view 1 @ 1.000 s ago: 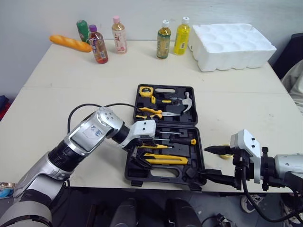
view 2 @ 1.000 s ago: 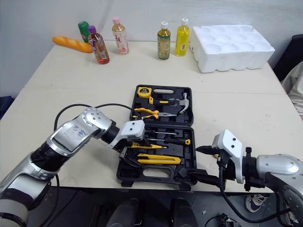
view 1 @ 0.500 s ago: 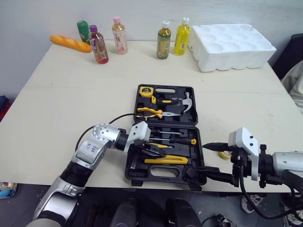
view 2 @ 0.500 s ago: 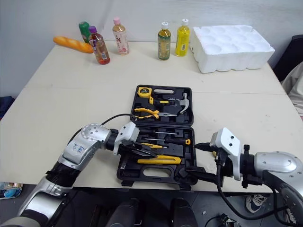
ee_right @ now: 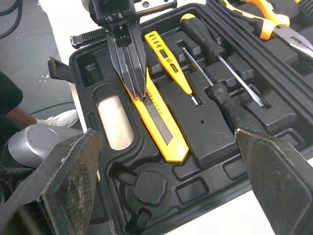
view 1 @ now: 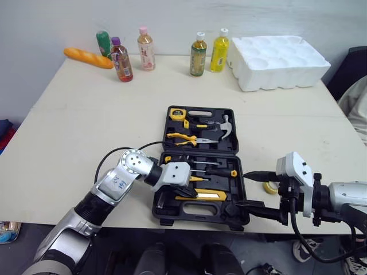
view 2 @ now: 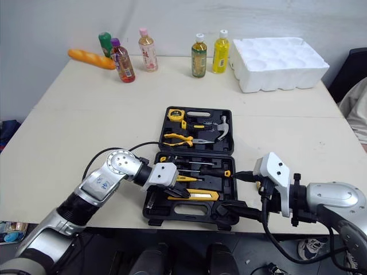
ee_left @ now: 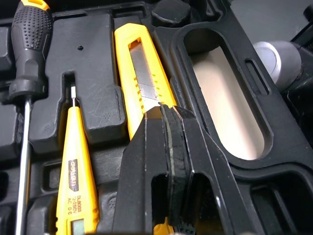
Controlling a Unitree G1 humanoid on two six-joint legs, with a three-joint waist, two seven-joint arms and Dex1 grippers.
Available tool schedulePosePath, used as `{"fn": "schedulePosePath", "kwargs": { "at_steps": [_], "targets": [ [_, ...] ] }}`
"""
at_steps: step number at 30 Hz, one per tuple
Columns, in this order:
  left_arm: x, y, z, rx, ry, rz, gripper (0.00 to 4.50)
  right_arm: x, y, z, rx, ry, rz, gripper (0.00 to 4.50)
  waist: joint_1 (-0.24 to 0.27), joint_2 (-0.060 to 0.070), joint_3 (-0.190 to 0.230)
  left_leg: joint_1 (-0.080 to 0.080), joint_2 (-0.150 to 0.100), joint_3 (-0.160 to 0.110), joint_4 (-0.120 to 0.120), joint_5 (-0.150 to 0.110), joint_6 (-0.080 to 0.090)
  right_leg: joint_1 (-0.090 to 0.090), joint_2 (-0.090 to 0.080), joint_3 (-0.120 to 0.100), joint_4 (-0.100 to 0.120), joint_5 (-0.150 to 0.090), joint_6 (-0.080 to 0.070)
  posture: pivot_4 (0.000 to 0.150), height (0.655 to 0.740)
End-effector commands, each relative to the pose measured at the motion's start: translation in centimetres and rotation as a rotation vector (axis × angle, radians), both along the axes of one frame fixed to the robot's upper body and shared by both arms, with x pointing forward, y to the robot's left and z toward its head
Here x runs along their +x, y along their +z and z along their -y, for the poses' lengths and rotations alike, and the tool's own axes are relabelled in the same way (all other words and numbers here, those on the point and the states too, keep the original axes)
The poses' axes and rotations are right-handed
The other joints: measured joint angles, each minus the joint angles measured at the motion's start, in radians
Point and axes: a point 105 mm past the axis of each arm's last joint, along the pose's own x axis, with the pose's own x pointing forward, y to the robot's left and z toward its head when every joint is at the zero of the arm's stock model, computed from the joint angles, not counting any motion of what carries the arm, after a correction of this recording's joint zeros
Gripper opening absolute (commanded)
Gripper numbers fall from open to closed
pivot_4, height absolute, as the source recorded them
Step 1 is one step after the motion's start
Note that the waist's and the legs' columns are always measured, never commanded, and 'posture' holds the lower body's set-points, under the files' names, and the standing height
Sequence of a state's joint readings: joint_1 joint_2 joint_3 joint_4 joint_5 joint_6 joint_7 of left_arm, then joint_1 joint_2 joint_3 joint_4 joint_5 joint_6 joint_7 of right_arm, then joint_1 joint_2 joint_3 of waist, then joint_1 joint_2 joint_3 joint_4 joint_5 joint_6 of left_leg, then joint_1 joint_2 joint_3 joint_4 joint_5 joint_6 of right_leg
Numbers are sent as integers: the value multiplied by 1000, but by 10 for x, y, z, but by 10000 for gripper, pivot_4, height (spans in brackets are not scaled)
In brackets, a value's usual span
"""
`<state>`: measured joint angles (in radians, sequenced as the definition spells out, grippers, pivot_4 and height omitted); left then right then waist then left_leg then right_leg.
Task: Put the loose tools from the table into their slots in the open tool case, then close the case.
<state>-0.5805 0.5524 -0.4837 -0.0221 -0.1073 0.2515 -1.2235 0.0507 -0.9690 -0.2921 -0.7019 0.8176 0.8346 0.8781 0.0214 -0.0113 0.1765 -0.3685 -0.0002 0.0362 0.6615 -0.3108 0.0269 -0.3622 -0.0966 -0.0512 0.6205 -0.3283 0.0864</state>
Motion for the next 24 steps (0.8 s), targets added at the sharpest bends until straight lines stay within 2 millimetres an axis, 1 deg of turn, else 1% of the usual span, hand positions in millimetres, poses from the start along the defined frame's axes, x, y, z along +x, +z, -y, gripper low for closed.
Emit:
{"fn": "schedulePosePath", "kwargs": {
  "at_steps": [1,4,6,7,8,9,10,11,12,13,14,15,16,17,18,19,20,21,22,24],
  "targets": [
    [1,-39,-19,147,87,-90,347,-2,6,0,-4,2,30,45000,0,1,-1,0,0,0,0,0,0,0,0,0,0,0,0,1500,7384],
    [0,-32,-16,100,72,-93,347,-2,6,1,-6,-4,28,45000,0,2,-2,0,0,0,0,0,0,0,0,0,-1,0,0,1500,7384],
    [6,-10,-9,-54,99,-35,347,-1,5,4,-18,-19,31,45000,-1,2,-2,0,0,0,0,0,0,0,0,0,-1,0,0,1500,7384],
    [11,8,-5,-173,125,0,347,0,4,6,-25,-31,35,45000,-1,3,-2,-1,0,0,0,0,0,0,-1,0,-1,0,0,1500,7384],
    [16,31,-9,-295,188,-57,347,2,4,11,-34,-58,44,45000,-1,3,-1,-1,0,0,0,0,0,-1,-1,0,-1,0,0,1500,7384],
    [18,45,-12,-368,220,-109,347,3,4,14,-39,-77,50,45000,0,2,1,-2,0,-1,0,0,0,-2,-1,0,-1,0,0,1500,7384],
    [15,56,-22,-422,234,-147,3226,4,5,21,-45,-111,64,45000,0,1,1,-6,0,-1,1,0,-1,-6,-1,0,1,0,0,1500,7384],
    [12,63,-34,-453,251,-182,6795,4,6,27,-48,-145,74,45000,0,1,1,-10,0,-1,2,1,-2,-10,-1,0,2,0,0,1500,7384],
    [9,67,-41,-468,260,-194,9718,4,7,32,-50,-166,79,45000,-1,1,1,-12,0,-1,2,2,-4,-12,-1,-1,3,0,0,1500,7384],
    [11,70,-59,-473,334,-180,13885,1,9,44,-60,-208,77,45000,-3,2,1,-13,0,-1,2,6,-9,-14,0,-1,3,0,0,1500,7384],
    [14,72,-78,-475,417,-167,19106,-2,10,57,-77,-248,74,45000,-4,3,1,-13,0,-1,1,6,-10,-14,0,-1,3,0,0,1500,7384],
    [15,74,-90,-475,473,-155,23472,-5,10,66,-89,-274,72,45000,-4,3,1,-13,1,0,1,6,-10,-13,1,-1,2,0,0,1500,7384],
    [20,73,-114,-469,591,-137,23928,-8,11,82,-117,-324,67,45000,-4,3,1,-13,1,0,1,6,-10,-13,1,-1,2,0,0,1500,7384],
    [21,71,-135,-458,681,-129,30847,-11,13,96,-131,-363,64,45000,-1,3,1,-13,0,0,1,6,-9,-13,1,-1,2,0,0,1500,7384],
    [19,66,-172,-421,808,-104,33124,-14,17,119,-150,-436,63,45000,0,4,1,-13,0,0,1,6,-8,-13,0,-1,2,0,0,1500,7384],
    [14,63,-204,-379,914,-73,37429,-19,19,143,-186,-506,64,45000,-1,3,2,-13,-1,0,1,6,-6,-12,0,-1,2,0,1,1500,7384],
    [9,62,-222,-349,970,-54,40770,-23,20,157,-210,-544,64,45000,-5,2,2,-13,0,0,1,2,-1,-13,0,-1,2,0,1,1500,7384],
    [5,62,-236,-337,1018,-42,44562,-27,18,172,-257,-582,63,45000,-8,2,2,-12,0,1,0,2,-1,-13,0,0,1,0,0,1500,7384],
    [3,63,-245,-335,1053,-31,44562,-30,16,183,-289,-604,62,45000,-8,2,2,-11,0,1,-2,0,-1,-13,0,0,0,0,0,1500,7384],
    [1,65,-257,-337,1098,-13,44562,-34,17,195,-310,-632,65,45000,0,2,2,-9,-1,1,-5,0,0,-12,-3,1,-1,-1,-1,1500,7384]
  ]
}}
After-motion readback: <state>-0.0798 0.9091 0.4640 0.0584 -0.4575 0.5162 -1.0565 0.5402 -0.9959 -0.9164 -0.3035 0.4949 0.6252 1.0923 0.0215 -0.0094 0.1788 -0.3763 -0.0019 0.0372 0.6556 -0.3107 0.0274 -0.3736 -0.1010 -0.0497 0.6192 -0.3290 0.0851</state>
